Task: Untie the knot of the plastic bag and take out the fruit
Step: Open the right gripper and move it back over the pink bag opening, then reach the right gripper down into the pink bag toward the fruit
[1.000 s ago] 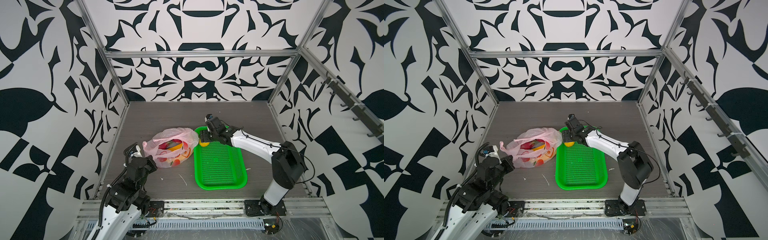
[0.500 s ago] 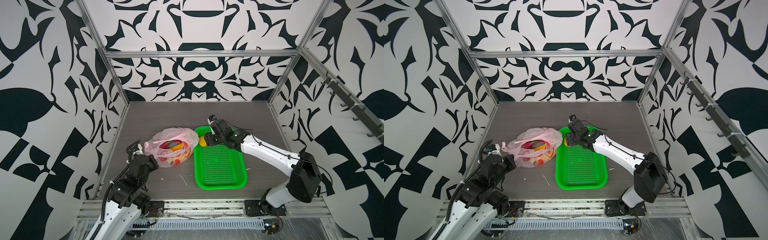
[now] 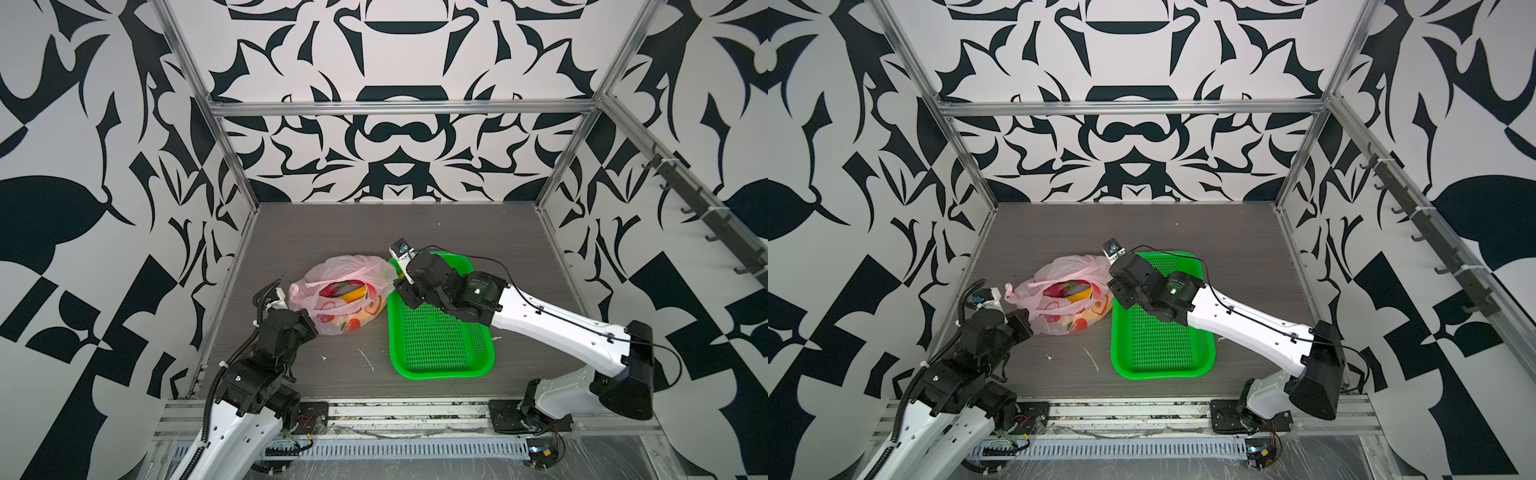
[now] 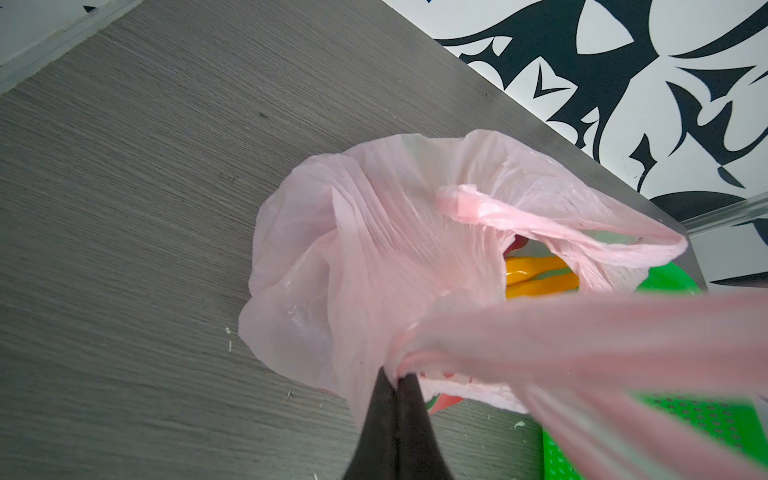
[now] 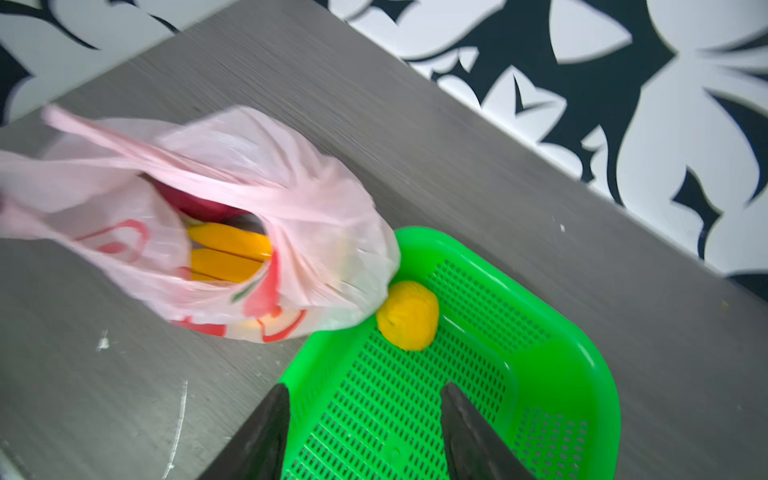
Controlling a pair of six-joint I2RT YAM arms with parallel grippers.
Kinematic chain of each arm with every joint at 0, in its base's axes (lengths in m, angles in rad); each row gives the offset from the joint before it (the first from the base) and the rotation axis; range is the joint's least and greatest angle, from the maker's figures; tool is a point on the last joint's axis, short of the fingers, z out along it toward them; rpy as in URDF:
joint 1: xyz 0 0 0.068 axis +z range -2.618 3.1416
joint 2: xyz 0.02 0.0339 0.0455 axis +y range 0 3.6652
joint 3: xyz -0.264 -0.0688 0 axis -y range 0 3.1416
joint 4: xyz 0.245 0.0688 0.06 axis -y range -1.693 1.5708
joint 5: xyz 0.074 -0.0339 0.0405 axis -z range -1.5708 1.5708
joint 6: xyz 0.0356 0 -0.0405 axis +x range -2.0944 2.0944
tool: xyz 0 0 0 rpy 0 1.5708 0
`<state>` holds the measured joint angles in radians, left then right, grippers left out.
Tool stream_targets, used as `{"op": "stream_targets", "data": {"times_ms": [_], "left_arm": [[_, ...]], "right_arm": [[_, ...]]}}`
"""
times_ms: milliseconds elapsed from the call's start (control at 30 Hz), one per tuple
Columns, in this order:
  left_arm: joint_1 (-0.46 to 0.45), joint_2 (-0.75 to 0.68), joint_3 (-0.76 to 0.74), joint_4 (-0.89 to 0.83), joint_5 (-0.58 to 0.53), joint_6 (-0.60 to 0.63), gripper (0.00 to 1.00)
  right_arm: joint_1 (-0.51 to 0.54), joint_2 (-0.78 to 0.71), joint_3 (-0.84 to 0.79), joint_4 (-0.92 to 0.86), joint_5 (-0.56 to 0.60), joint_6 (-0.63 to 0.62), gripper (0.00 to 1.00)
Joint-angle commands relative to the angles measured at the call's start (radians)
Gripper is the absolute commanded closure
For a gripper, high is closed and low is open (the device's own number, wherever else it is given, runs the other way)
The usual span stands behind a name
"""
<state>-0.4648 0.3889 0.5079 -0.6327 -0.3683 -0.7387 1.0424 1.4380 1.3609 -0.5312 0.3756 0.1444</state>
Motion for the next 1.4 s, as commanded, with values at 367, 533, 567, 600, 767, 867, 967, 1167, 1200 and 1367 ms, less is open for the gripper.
{"op": "stream_targets", "data": {"times_ms": [367, 533, 567, 600, 767, 867, 967, 1167, 1200, 1367], "left_arm": [[0.002, -0.042, 0.029, -0.060, 0.015, -0.014, 1.00], [0.002, -0.069, 0.015, -0.084, 0.030, -0.034, 1.00], [0.002, -0.074, 0.010, -0.088, 0.032, -0.037, 1.00], [0.002, -0.081, 0.006, -0.093, 0.032, -0.039, 1.00], [0.002, -0.111, -0.010, -0.122, 0.030, -0.056, 1.00], [0.002, -0.130, -0.024, -0.135, 0.032, -0.074, 1.00], [0.002, -0.141, -0.038, -0.147, 0.022, -0.084, 1.00], [0.002, -0.151, -0.058, -0.156, 0.013, -0.100, 1.00], [0.002, -0.152, -0.059, -0.156, 0.010, -0.101, 1.00], [0.002, -0.163, -0.062, -0.153, -0.013, -0.108, 1.00]], "right_arm": [[0.117, 0.268, 0.263, 0.050, -0.111, -0.135, 0.54], [0.120, 0.386, 0.323, 0.074, -0.153, -0.138, 0.57], [0.120, 0.406, 0.329, 0.083, -0.156, -0.140, 0.57], [0.121, 0.427, 0.337, 0.091, -0.156, -0.141, 0.57], [0.120, 0.508, 0.367, 0.114, -0.167, -0.144, 0.58], [0.120, 0.541, 0.378, 0.108, -0.173, -0.140, 0.59], [0.120, 0.553, 0.362, 0.103, -0.228, -0.132, 0.59], [0.120, 0.552, 0.303, 0.114, -0.293, -0.096, 0.59], [0.122, 0.553, 0.297, 0.117, -0.295, -0.094, 0.59], [0.125, 0.568, 0.300, 0.106, -0.314, -0.094, 0.60]]}}
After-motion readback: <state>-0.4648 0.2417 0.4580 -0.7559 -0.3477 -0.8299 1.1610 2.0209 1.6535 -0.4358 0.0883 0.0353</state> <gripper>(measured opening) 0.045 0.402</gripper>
